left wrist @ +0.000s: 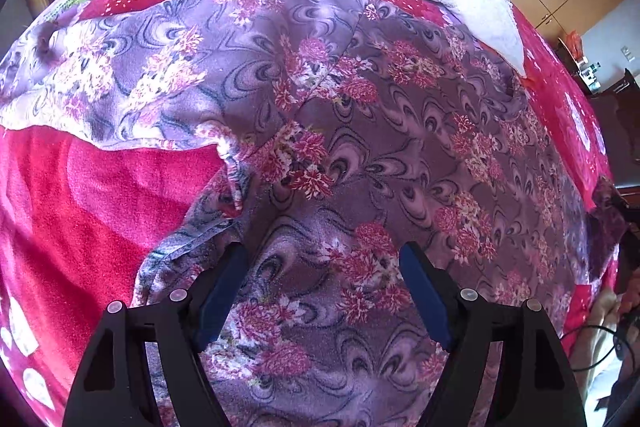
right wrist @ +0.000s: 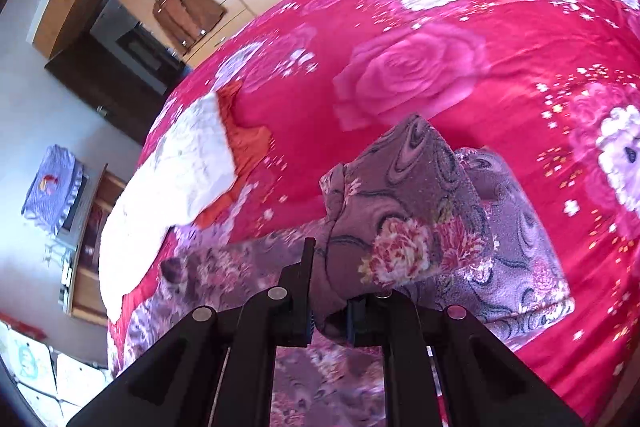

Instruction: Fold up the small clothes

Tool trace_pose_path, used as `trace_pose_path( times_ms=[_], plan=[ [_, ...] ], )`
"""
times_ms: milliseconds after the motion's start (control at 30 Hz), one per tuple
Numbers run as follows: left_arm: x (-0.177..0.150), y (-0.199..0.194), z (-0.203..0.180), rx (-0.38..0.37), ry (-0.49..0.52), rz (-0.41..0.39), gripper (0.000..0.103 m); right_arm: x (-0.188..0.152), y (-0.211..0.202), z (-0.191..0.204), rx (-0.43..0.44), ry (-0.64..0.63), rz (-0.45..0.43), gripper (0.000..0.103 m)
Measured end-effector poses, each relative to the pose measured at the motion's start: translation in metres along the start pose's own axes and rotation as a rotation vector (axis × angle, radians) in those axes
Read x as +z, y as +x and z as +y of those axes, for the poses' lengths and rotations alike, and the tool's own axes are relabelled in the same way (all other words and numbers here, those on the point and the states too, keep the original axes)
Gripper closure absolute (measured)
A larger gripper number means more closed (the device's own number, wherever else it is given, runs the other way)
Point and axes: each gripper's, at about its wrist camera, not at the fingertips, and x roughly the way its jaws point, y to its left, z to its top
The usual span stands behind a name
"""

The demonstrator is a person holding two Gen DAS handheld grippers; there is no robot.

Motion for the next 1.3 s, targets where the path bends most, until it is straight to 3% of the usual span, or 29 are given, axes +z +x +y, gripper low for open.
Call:
trace_pose_path(
  times_ms=[200,467,633,767,867,900,1067,1133,1167,1200,1233,1300],
  plan=[
    [0.003,-0.016,0.026,-0.037,-0.03,0.011,0.026,-0.063,0.043,0.095,0.048,-0.176,0.132,0.092],
    [0.004,-0.045,0.057,-0.054,-0.074,-0.024,0.026,-0.149,0.084,0.186,0.096,-0.328,0.258,0.084],
    [-0.003,-0.058,0.067,-0.068,-0.095,-0.03,0.026,-0.205,0.093,0.207,0.109,-0.389,0.411,0.062],
    [-0.007,-0.055,0.05,-0.102,-0.058,-0.008,0.026,-0.219,0.056,0.196,0.172,-0.44,0.401,0.057],
    [-0.006,-0.044,0.027,-0.148,-0.02,0.032,0.025,-0.211,0.022,0.154,0.203,-0.357,0.347,0.047],
    [-0.004,-0.038,0.016,-0.155,-0.008,0.046,0.025,-0.205,0.012,0.133,0.188,-0.315,0.326,0.043],
    [0.015,0.006,-0.017,-0.137,-0.039,0.116,0.025,-0.172,-0.021,0.032,0.097,-0.11,0.24,0.043],
    [0.028,0.017,-0.023,-0.115,-0.094,0.088,0.024,-0.16,-0.03,0.003,0.08,-0.034,0.2,0.043],
    [0.036,0.018,-0.026,-0.127,-0.11,0.062,0.035,-0.153,-0.034,-0.01,0.073,0.005,0.178,0.043],
    [0.043,0.018,-0.03,-0.15,-0.112,0.047,0.075,-0.145,-0.036,-0.023,0.063,0.044,0.152,0.043],
    [0.05,0.021,-0.034,-0.171,-0.103,0.065,0.096,-0.138,-0.036,-0.031,0.059,0.074,0.13,0.043],
    [0.061,0.018,-0.034,-0.152,-0.124,0.054,0.097,-0.121,-0.034,-0.047,0.054,0.128,0.092,0.043]
  ],
)
